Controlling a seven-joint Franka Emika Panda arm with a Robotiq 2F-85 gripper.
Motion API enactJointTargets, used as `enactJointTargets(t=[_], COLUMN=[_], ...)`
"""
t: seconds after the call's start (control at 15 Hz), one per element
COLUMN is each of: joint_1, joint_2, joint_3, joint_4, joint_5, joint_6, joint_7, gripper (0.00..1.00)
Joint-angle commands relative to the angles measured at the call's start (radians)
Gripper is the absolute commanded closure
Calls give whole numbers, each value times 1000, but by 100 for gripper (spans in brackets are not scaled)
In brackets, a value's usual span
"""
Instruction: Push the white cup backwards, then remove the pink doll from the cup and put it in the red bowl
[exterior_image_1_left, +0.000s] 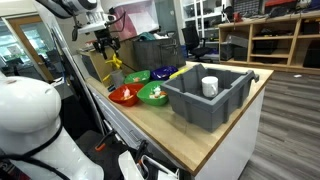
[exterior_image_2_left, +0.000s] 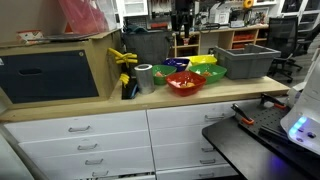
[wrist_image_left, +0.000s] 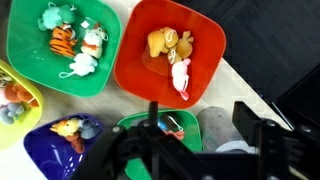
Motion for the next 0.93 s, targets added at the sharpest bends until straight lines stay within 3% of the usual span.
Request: enactJointTargets(t=[0.0, 0.33, 0.73, 0.87], joint_1=[-34, -98, -182, -208], joint_2=[-55, -39, -51, -56], joint_3=[-31, -68, -158, -186], joint_4=[62, 132, 190, 202], joint_5=[-50, -201, -250, -261], joint_6=[-173, -357, -406, -373], joint_7=[-6, 47, 37, 48], gripper=[0, 0, 0, 0])
